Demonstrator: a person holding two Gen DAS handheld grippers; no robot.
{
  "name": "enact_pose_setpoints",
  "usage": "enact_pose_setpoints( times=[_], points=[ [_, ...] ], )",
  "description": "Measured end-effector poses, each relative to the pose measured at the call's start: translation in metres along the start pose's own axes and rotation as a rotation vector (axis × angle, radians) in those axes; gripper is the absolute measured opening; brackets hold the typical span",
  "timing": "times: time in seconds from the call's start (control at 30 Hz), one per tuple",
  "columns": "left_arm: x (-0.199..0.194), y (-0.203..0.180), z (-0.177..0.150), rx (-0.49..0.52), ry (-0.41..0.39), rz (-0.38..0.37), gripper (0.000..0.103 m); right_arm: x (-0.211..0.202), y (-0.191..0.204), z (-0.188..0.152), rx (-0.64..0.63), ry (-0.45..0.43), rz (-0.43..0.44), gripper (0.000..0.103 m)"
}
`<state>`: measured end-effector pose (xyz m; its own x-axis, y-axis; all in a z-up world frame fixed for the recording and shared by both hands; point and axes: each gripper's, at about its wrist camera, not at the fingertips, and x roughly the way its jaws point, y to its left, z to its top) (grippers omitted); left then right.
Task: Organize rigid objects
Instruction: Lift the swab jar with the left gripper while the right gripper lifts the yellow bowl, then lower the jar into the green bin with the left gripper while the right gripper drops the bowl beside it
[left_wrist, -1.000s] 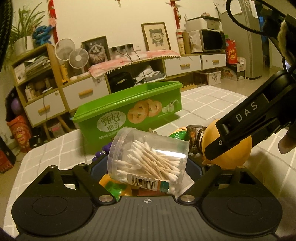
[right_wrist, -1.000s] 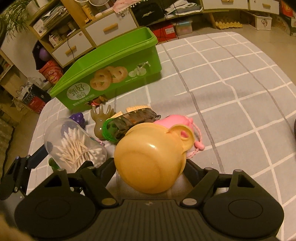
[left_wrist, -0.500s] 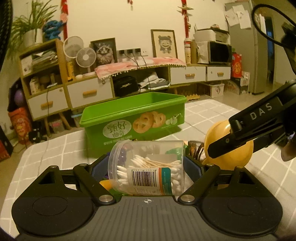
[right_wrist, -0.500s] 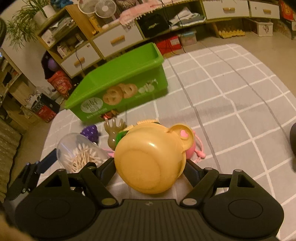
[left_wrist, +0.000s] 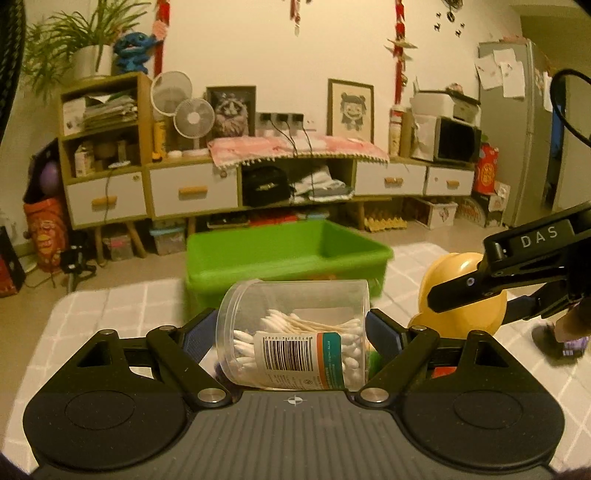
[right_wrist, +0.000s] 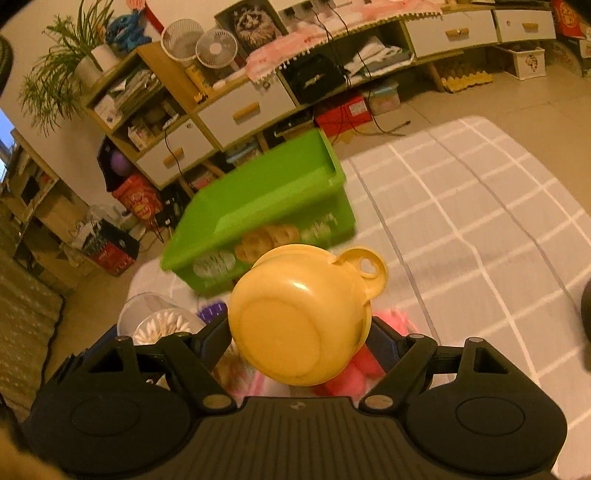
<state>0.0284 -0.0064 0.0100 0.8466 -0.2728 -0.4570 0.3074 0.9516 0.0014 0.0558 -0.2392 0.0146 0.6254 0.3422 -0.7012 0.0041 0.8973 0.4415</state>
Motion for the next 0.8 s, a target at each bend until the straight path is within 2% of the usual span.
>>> enact_pose_setpoints(
  times=[0.17, 0.27, 0.47, 0.67, 0.8],
  points=[
    [0.017, 0.015, 0.037, 0.005, -0.033, 0.035, 0.087, -0.002, 0.010, 0.036, 0.010, -0.055, 0.015, 0.056],
    [0.038, 0.026, 0.053, -0.021, -0.022, 0.049, 0.087, 0.008, 0.017, 0.062, 0.008, -0.093, 0.035, 0.056],
    [0.097, 0.048, 0.061, -0.061, 0.095, 0.035, 0.087, 0.054, 0.024, 0.100, 0.002, -0.099, 0.083, 0.056],
    [0.146, 0.073, 0.058, -0.124, 0.189, 0.031, 0.087, 0.107, 0.019, 0.114, -0.015, -0.063, 0.051, 0.056],
    [0.162, 0.075, 0.054, -0.076, 0.216, 0.046, 0.087, 0.136, 0.016, 0.117, -0.039, -0.037, -0.003, 0.056]
  ],
)
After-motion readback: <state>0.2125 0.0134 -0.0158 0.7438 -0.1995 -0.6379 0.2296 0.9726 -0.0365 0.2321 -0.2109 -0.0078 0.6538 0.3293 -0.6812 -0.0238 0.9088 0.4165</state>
